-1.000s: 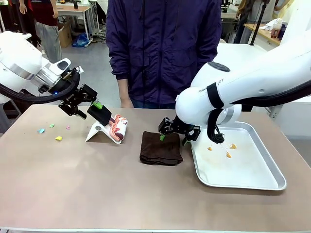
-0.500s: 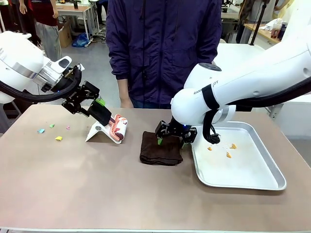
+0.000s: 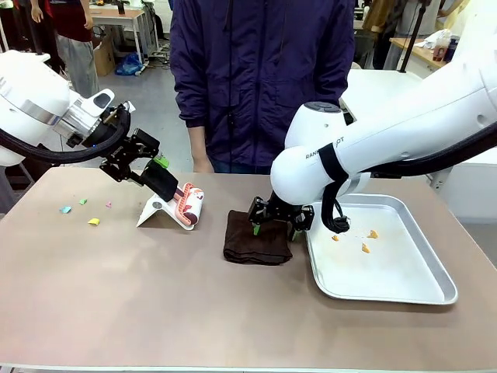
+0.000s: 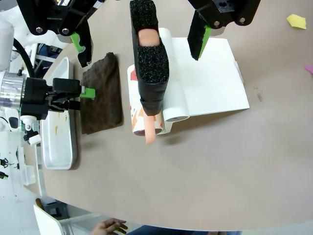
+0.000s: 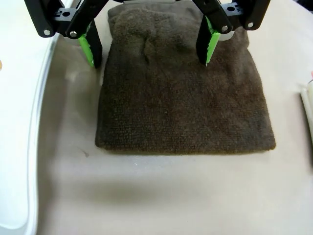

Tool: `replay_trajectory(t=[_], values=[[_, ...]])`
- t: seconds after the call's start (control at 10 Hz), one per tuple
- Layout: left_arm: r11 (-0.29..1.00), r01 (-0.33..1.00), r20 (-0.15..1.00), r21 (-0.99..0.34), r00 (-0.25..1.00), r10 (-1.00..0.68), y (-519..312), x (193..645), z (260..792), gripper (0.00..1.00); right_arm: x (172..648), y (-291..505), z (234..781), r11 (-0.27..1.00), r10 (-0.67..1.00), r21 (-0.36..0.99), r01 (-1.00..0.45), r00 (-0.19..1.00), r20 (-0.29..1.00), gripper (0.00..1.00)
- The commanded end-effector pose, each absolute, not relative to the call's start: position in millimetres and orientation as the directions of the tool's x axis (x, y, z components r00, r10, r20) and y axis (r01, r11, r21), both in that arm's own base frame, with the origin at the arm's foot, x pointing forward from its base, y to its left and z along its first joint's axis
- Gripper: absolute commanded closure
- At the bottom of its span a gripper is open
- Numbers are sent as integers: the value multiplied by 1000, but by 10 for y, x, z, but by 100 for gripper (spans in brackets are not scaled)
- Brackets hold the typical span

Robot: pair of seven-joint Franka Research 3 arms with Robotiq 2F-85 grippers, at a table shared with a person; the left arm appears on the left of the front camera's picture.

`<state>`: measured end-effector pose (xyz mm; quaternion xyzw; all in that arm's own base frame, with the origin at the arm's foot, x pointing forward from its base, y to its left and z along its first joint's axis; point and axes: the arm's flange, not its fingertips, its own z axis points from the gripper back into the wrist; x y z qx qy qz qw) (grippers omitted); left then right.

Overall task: Clean the surface of the table.
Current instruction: Hold the Lint Roller with your left hand and the towel with your right hand.

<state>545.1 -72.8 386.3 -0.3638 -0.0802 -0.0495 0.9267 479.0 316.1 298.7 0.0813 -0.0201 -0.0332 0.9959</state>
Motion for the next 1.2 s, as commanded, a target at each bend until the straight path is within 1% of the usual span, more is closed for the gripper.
replay_trajectory(t=[0.0, 0.1, 0.2, 0.3, 0.4, 0.5, 0.6, 0.7, 0.8, 0.9, 1.1], values=[[710, 173, 216, -683, 976, -30, -742, 5451, 3853, 0, 4857, 3281, 3013, 987, -102, 132, 96, 994, 39, 0], [711, 170, 213, -683, 977, -29, -744, 5454, 3851, 0, 4857, 3286, 3010, 986, -106, 134, 100, 994, 34, 0], [711, 162, 211, -685, 977, -19, -751, 5459, 3846, 18, 4859, 3287, 2999, 986, -105, 132, 100, 994, 31, 0], [708, 158, 207, -688, 978, -17, -754, 5458, 3851, 59, 4854, 3298, 2985, 987, -100, 126, 96, 995, 25, 60], [709, 162, 210, -686, 977, -19, -758, 5457, 3857, 76, 4856, 3309, 2981, 987, -103, 127, 100, 994, 19, 60], [707, 168, 218, -687, 976, -19, -758, 5455, 3866, 100, 4855, 3318, 2992, 986, -104, 132, 100, 994, 18, 100], [707, 171, 223, -687, 975, -19, -761, 5451, 3869, 100, 4858, 3323, 2996, 986, -103, 135, 100, 994, 19, 65], [706, 171, 224, -688, 974, -17, -762, 5452, 3870, 100, 4860, 3325, 2991, 986, -100, 138, 97, 995, 18, 100], [703, 172, 228, -690, 974, -15, -763, 5455, 3872, 95, 4863, 3322, 2985, 985, -102, 141, 100, 995, 12, 100], [701, 167, 229, -693, 973, -6, -761, 5468, 3870, 100, 4867, 3318, 2979, 984, -105, 144, 102, 994, 10, 100], [699, 170, 234, -694, 972, -4, -763, 5471, 3879, 100, 4872, 3306, 2981, 981, -112, 159, 111, 994, -2, 100]])
